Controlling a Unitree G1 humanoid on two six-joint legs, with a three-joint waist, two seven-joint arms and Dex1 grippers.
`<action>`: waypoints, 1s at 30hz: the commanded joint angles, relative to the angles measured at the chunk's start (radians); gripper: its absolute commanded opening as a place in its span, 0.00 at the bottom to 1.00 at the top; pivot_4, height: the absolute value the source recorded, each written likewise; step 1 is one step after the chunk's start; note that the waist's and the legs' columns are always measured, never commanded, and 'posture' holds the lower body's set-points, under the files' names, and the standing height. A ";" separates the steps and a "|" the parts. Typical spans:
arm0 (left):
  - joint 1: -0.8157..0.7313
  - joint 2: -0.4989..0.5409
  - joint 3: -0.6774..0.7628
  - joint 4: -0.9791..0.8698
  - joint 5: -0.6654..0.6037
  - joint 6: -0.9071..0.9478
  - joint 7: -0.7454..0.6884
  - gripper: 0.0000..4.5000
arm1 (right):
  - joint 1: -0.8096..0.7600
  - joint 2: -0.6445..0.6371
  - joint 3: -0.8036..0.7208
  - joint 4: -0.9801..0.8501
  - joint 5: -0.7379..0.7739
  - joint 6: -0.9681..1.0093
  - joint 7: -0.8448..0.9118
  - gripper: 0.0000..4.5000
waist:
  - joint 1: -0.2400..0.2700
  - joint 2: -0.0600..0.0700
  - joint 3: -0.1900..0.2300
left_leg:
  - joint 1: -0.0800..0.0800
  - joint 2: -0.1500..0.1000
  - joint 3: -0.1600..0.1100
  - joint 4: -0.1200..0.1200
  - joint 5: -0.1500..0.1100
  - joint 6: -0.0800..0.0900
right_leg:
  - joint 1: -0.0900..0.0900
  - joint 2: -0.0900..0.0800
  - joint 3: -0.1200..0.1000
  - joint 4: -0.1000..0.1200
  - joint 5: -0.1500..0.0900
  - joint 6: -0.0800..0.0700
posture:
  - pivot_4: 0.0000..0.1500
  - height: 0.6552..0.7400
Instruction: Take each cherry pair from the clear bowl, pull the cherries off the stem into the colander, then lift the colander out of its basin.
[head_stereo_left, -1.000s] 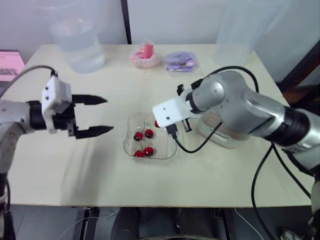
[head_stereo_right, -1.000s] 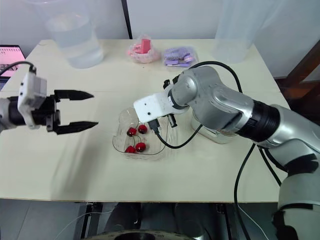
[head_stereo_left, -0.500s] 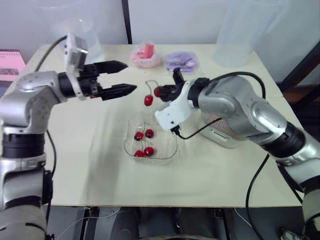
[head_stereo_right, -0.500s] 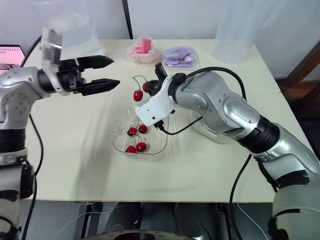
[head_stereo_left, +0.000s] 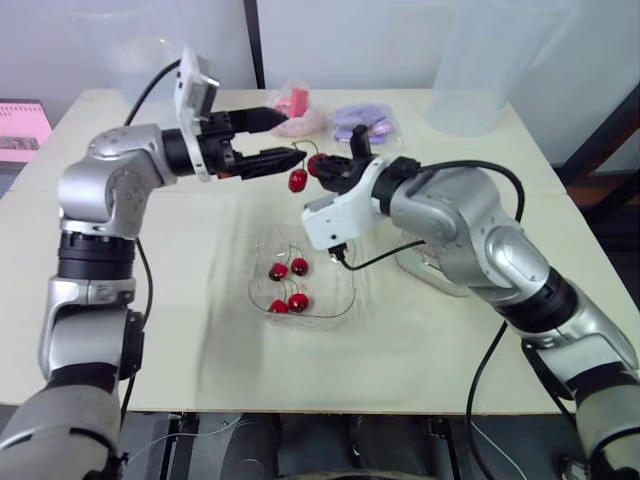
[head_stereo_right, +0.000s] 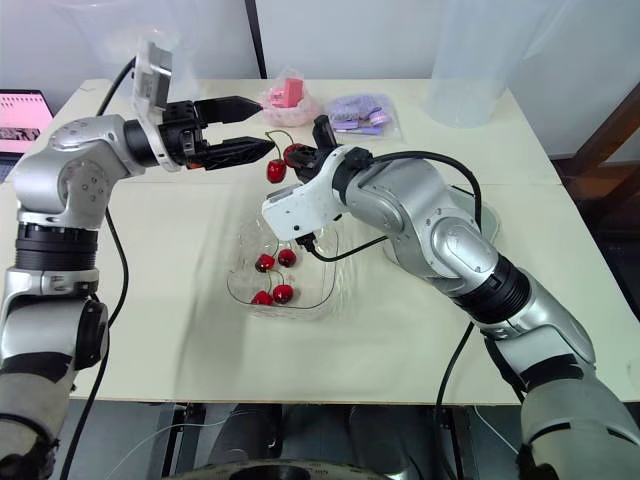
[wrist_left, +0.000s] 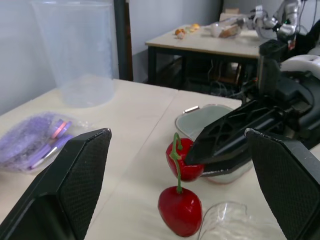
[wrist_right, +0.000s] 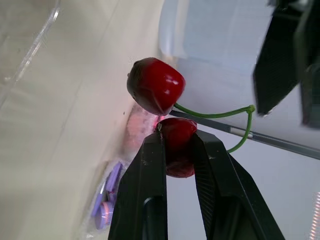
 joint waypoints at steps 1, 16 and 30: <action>-0.013 -0.016 0.043 -0.012 -0.036 0.029 0.015 1.00 | -0.001 0.019 -0.053 -0.033 -0.031 -0.005 0.000 0.09 | 0.000 0.000 0.000 | 0.000 0.000 0.000 0.000 0.000 0.000 | 0.000 0.000 0.000 0.000 0.000 0.000 | 1.00 0.96; 0.008 -0.031 0.046 -0.012 -0.049 0.081 0.011 0.48 | 0.020 0.055 -0.087 -0.039 -0.059 -0.027 0.046 0.08 | -0.001 0.000 0.000 | 0.000 -0.001 -0.001 -0.001 0.003 -0.005 | 0.000 -0.001 0.000 0.000 0.001 0.001 | 1.00 0.96; -0.018 -0.045 0.034 0.032 -0.032 0.064 -0.009 0.48 | 0.034 0.060 -0.100 -0.053 -0.061 -0.059 0.069 0.08 | 0.000 0.000 0.000 | 0.000 -0.002 -0.002 -0.001 0.004 -0.006 | 0.001 -0.001 0.000 0.001 0.001 0.001 | 1.00 0.96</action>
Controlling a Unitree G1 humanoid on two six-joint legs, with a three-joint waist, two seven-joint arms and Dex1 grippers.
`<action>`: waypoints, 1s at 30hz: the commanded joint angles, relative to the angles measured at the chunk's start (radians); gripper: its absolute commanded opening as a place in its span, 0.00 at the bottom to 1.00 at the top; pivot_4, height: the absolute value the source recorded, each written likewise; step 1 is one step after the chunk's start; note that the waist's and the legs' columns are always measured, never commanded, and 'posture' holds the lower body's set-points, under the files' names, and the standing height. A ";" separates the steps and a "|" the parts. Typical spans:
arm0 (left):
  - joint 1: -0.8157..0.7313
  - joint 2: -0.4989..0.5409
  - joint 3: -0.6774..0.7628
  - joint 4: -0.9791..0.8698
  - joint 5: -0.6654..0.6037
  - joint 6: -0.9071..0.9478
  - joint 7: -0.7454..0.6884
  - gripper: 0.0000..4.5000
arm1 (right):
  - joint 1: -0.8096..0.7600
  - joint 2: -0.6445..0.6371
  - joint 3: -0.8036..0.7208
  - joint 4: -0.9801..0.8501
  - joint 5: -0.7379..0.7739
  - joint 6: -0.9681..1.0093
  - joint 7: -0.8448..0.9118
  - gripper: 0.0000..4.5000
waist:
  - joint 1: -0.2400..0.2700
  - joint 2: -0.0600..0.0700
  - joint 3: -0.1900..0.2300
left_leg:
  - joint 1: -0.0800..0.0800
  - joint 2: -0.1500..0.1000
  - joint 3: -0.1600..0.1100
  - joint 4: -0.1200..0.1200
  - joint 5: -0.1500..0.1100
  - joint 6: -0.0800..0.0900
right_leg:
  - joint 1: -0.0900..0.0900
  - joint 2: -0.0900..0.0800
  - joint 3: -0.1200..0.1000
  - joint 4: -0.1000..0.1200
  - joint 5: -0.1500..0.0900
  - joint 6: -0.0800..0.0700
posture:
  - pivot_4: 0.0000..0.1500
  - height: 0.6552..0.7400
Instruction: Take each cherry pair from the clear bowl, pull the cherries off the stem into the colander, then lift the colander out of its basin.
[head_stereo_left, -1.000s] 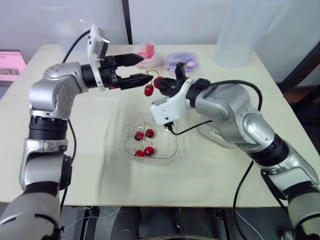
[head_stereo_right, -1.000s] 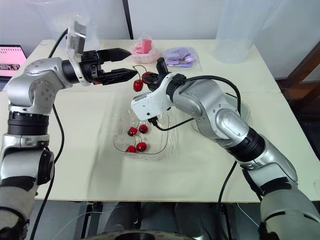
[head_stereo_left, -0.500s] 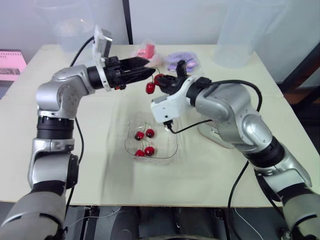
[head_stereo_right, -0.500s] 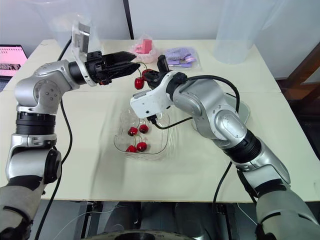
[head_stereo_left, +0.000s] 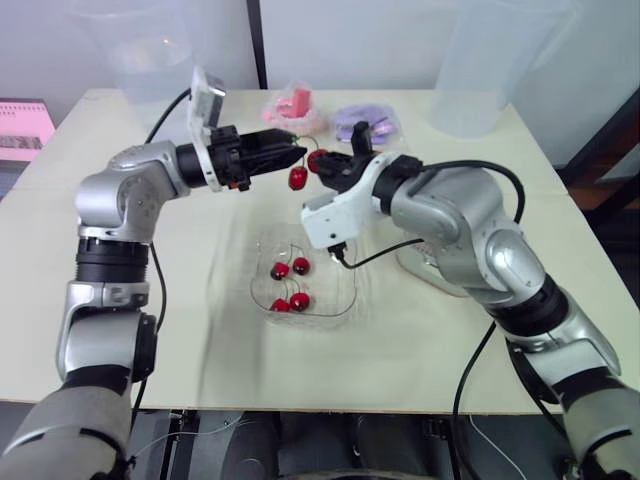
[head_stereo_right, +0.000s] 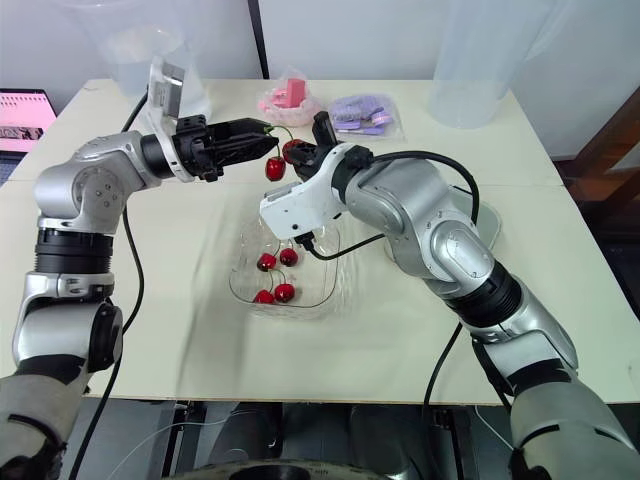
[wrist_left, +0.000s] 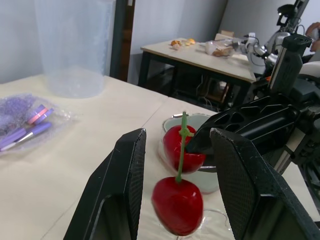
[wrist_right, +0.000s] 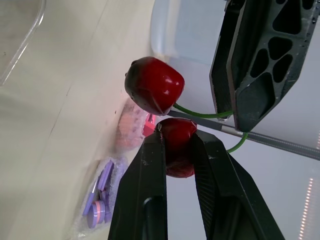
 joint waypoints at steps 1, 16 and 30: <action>-0.040 -0.008 0.010 -0.008 0.000 -0.010 -0.005 0.48 | -0.002 0.008 -0.039 -0.045 -0.006 -0.008 0.008 0.08 | 0.000 0.000 0.000 | 0.000 0.000 0.000 0.000 0.000 0.000 | 0.000 0.000 0.000 0.000 0.000 0.000 | 1.00 0.96; -0.019 -0.025 0.002 -0.023 0.003 -0.006 -0.017 0.48 | -0.005 0.013 -0.045 -0.044 -0.014 -0.024 0.021 0.08 | -0.001 0.000 0.000 | 0.000 0.000 0.000 0.000 0.000 0.000 | 0.000 0.000 0.000 0.000 0.000 0.000 | 1.00 0.96; 0.006 -0.025 -0.008 -0.028 0.021 -0.014 -0.021 0.48 | -0.006 0.020 -0.050 -0.044 -0.017 -0.031 0.027 0.08 | -0.001 0.000 0.000 | 0.000 0.000 0.000 0.000 0.000 -0.001 | 0.000 0.000 0.000 0.000 0.000 0.000 | 1.00 0.96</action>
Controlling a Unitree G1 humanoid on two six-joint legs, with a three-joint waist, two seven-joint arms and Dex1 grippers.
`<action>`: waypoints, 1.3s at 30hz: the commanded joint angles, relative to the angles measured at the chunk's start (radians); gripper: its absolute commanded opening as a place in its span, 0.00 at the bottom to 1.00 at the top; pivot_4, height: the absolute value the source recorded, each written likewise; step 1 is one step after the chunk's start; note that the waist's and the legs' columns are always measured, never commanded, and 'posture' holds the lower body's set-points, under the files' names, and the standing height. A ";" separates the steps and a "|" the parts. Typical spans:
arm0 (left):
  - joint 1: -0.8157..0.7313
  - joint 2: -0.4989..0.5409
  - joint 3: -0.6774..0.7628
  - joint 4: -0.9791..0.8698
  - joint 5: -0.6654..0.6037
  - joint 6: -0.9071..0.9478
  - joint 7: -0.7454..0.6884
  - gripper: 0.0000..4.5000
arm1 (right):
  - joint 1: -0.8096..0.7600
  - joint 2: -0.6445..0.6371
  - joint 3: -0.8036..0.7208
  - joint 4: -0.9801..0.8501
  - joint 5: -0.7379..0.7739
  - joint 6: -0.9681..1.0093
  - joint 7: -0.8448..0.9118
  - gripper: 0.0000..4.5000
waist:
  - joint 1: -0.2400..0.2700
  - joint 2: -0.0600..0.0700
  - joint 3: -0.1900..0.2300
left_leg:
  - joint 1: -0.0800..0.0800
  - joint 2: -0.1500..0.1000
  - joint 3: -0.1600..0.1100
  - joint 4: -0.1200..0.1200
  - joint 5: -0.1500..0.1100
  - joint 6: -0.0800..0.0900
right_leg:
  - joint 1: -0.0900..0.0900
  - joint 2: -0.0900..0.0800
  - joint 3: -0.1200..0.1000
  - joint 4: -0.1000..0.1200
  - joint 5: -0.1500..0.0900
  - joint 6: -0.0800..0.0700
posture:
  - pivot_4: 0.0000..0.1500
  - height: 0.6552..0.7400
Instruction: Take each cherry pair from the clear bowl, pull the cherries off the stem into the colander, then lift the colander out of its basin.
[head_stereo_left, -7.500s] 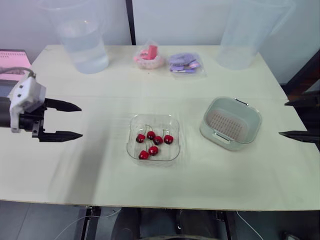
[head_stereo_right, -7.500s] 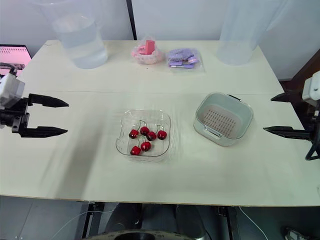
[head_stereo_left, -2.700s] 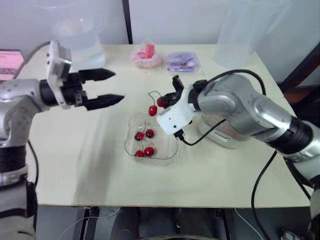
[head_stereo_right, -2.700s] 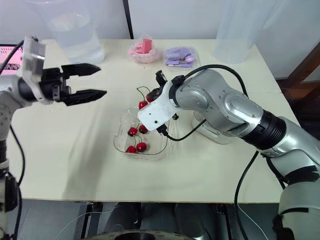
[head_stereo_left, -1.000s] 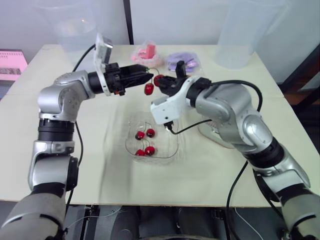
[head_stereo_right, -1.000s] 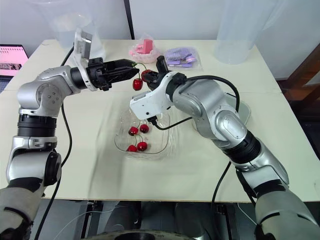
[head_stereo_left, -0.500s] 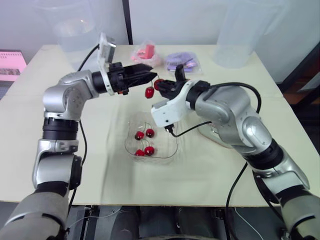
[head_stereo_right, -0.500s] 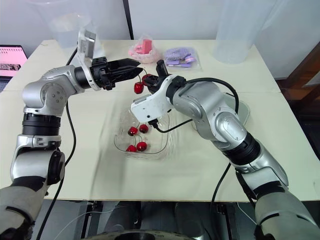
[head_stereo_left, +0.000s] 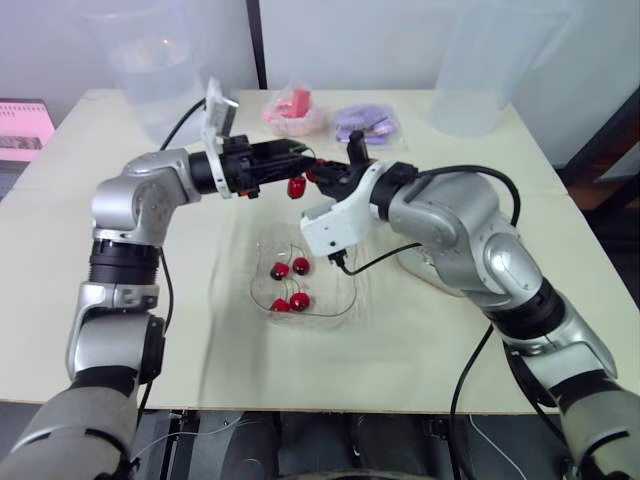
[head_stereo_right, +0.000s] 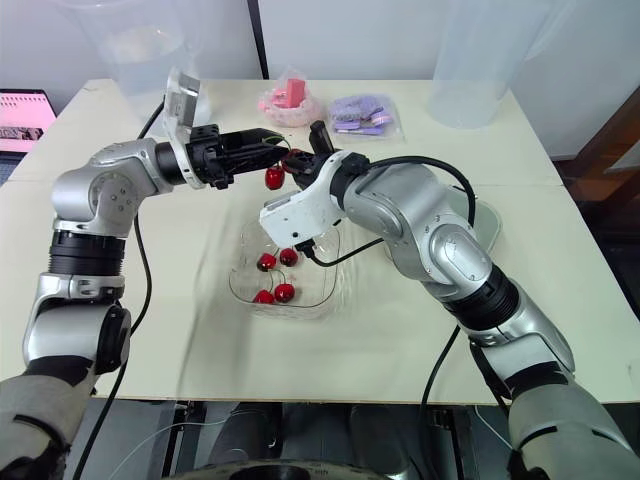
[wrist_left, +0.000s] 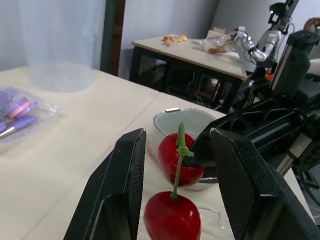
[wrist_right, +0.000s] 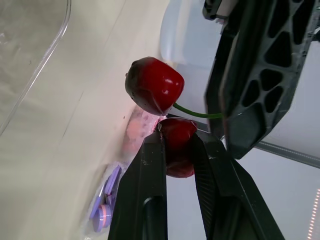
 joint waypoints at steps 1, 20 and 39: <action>-0.008 0.007 0.016 -0.028 0.000 -0.013 -0.004 0.48 | -0.018 0.007 -0.044 -0.042 -0.011 -0.002 0.002 0.08 | 0.000 0.000 0.000 | 0.000 0.000 0.000 0.000 0.000 0.000 | 0.000 0.000 0.000 0.000 0.000 0.000 | 1.00 0.96; -0.013 -0.004 0.036 -0.025 -0.015 -0.021 0.018 0.48 | -0.015 0.010 -0.047 -0.047 -0.009 -0.004 0.016 0.08 | 0.000 0.000 0.000 | 0.000 0.000 0.000 0.000 0.000 0.000 | 0.000 0.000 0.000 0.000 0.000 0.000 | 1.00 0.96; -0.016 -0.007 0.061 -0.039 -0.053 0.012 0.023 0.01 | -0.009 0.017 -0.046 -0.050 -0.013 0.005 0.027 0.08 | 0.000 0.000 0.000 | 0.000 0.000 0.000 0.000 0.000 0.000 | 0.000 0.000 0.000 0.000 0.000 0.000 | 1.00 0.96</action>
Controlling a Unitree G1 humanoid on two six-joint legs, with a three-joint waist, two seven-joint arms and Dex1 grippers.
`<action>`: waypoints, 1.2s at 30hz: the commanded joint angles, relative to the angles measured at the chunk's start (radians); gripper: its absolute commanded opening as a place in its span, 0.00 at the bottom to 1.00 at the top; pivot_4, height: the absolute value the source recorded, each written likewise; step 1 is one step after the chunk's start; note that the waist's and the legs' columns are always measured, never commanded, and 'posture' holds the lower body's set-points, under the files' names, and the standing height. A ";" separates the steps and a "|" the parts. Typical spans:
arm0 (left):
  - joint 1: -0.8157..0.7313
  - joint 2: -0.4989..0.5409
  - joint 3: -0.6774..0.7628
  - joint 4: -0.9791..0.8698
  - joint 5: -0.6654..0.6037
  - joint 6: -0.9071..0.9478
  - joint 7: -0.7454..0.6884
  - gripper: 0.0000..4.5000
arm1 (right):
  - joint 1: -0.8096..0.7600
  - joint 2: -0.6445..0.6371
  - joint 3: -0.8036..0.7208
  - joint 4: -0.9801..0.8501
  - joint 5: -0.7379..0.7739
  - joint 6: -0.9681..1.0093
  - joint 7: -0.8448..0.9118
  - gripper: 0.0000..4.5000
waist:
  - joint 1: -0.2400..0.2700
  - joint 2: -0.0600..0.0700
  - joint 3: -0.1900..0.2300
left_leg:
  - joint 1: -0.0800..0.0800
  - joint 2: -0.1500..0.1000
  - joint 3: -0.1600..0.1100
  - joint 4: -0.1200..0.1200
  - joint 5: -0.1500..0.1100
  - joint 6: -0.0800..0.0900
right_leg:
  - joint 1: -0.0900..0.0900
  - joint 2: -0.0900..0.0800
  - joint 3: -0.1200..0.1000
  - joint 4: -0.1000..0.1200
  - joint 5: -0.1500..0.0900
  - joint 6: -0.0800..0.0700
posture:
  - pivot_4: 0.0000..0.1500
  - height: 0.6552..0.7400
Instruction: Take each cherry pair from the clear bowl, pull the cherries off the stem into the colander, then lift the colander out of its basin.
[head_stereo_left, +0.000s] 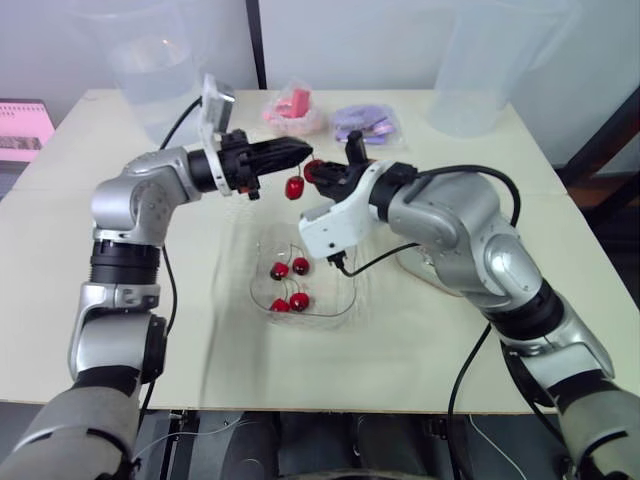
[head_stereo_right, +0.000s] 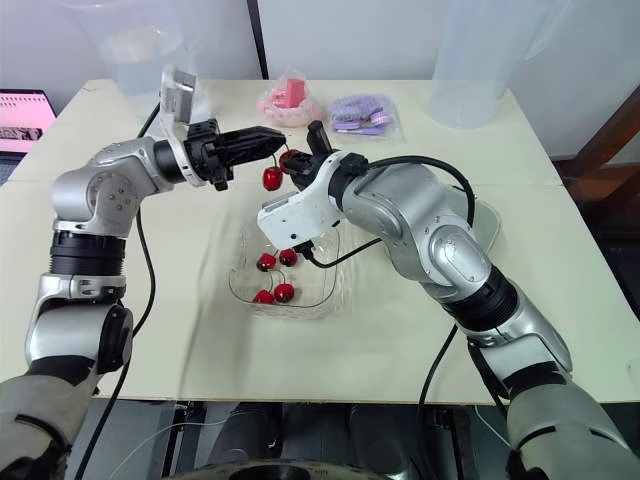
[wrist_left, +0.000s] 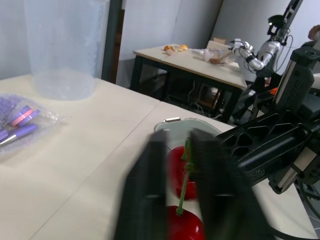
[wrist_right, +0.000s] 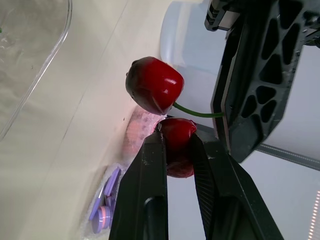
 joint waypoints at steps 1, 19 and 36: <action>-0.014 0.006 0.030 -0.042 -0.024 0.008 -0.001 0.01 | -0.009 0.006 -0.042 -0.036 -0.010 0.004 0.002 0.08 | 0.000 0.000 0.000 | 0.000 0.000 0.000 0.000 0.000 0.000 | 0.000 0.000 0.000 0.000 0.000 0.000 | 1.00 0.96; -0.037 0.032 0.010 -0.052 -0.014 0.018 -0.035 0.00 | -0.002 -0.029 -0.052 -0.028 0.040 -0.107 -0.013 0.35 | 0.000 0.000 0.000 | 0.000 0.000 0.000 0.000 0.000 0.000 | 0.000 0.000 0.000 0.000 0.000 0.000 | 1.00 0.96; -0.093 0.175 -0.048 -0.090 -0.022 0.016 -0.321 0.00 | 0.122 -0.085 -0.686 -0.239 1.072 0.749 0.187 0.99 | 0.002 0.000 0.000 | 0.001 0.000 -0.002 0.000 0.000 0.000 | 0.002 0.000 -0.001 0.000 0.000 0.000 | 1.00 0.96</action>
